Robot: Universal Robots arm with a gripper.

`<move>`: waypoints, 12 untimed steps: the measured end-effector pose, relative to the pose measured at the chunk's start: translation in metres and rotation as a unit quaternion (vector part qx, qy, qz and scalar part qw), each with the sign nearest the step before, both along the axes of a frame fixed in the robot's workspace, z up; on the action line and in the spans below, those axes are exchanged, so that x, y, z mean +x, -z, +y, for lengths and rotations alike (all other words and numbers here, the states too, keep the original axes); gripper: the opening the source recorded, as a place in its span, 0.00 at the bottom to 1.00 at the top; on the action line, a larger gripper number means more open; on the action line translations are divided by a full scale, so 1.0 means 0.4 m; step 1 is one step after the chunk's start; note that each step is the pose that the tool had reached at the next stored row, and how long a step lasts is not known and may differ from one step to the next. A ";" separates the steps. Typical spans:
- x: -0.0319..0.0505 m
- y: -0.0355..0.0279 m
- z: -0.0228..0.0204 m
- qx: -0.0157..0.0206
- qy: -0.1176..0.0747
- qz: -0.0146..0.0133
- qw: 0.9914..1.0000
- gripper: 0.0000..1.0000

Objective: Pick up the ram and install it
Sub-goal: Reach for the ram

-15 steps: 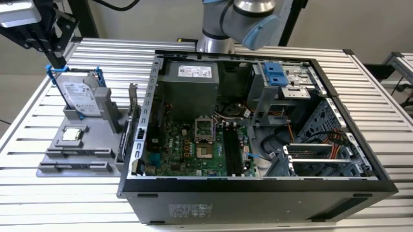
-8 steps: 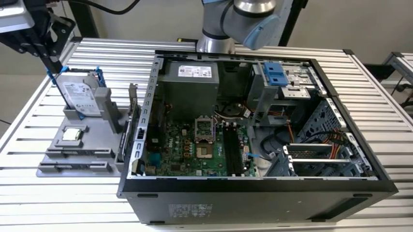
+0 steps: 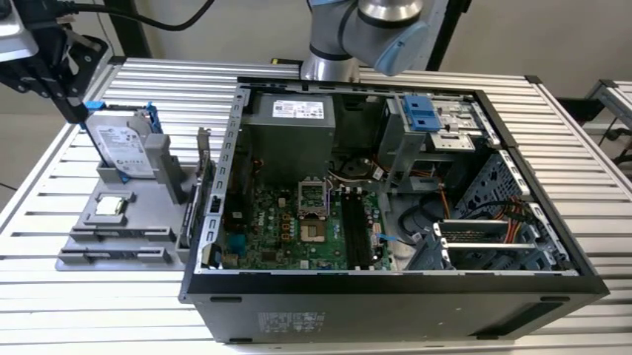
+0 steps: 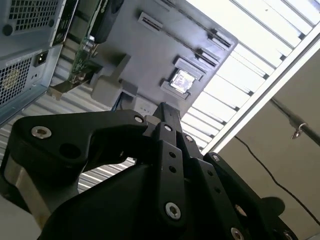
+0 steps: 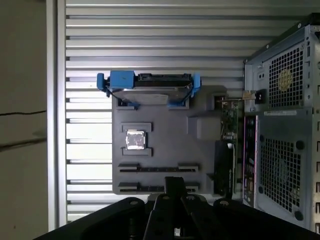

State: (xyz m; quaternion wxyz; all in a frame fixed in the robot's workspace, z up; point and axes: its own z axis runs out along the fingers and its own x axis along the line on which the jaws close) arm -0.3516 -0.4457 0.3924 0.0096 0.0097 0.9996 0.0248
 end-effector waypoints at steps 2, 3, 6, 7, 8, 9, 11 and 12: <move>-0.001 0.000 -0.013 0.000 0.000 0.000 1.000 0.00; -0.001 0.000 -0.019 0.000 0.000 0.000 1.000 0.00; -0.004 0.000 -0.037 0.000 0.001 0.000 1.000 0.00; -0.005 0.000 -0.043 0.000 0.001 0.000 1.000 0.00; -0.006 0.000 -0.047 0.000 0.002 0.000 1.000 0.00; -0.007 0.000 -0.052 0.000 0.002 0.000 1.000 0.00; -0.009 0.000 -0.061 0.000 0.003 0.000 1.000 0.00; -0.009 0.000 -0.066 0.000 0.003 0.000 1.000 0.00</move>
